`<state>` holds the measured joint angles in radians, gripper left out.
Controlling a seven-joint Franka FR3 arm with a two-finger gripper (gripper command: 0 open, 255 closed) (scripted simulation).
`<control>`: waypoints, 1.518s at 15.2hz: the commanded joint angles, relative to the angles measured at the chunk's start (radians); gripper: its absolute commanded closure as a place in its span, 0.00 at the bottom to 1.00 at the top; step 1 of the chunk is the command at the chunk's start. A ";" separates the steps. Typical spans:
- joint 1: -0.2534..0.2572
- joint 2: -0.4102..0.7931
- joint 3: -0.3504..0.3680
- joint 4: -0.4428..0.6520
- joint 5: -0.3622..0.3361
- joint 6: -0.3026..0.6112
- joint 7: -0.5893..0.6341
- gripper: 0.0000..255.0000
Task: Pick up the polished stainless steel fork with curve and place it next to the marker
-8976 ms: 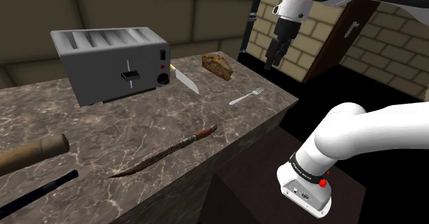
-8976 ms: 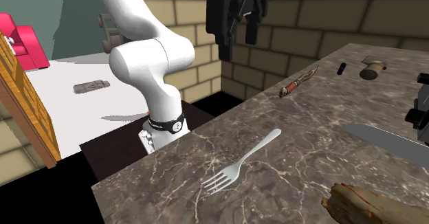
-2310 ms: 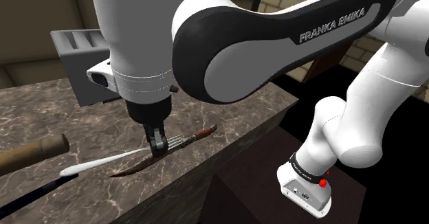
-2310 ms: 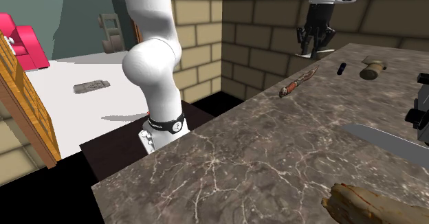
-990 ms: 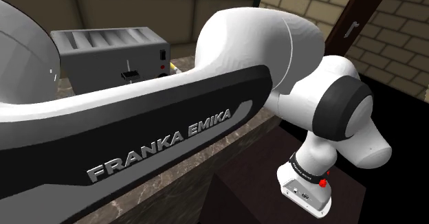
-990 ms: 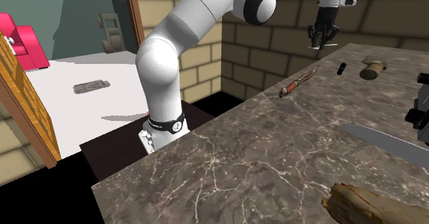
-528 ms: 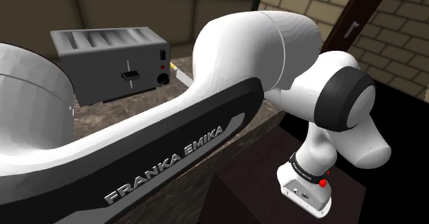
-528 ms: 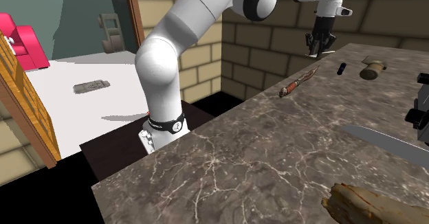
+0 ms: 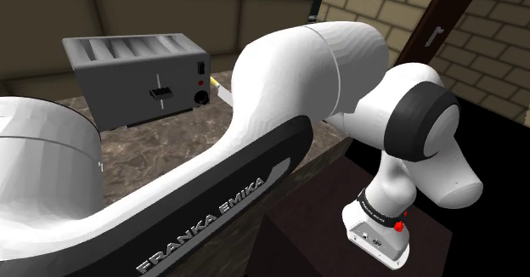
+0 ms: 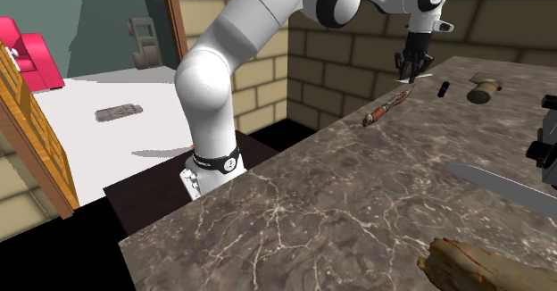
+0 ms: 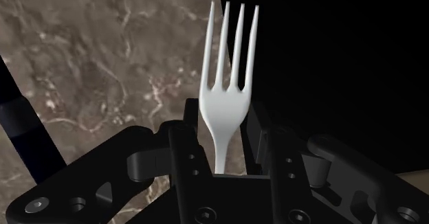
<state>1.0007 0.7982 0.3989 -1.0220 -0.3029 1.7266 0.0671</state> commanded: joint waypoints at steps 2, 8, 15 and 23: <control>-0.001 -0.001 0.000 -0.003 0.000 0.003 0.000 1.00; -0.001 -0.001 0.000 -0.003 0.000 0.003 0.000 0.00; 0.038 0.030 -0.004 0.186 -0.001 -0.147 -0.019 0.00; 0.038 0.030 -0.004 0.185 -0.001 -0.147 -0.019 0.00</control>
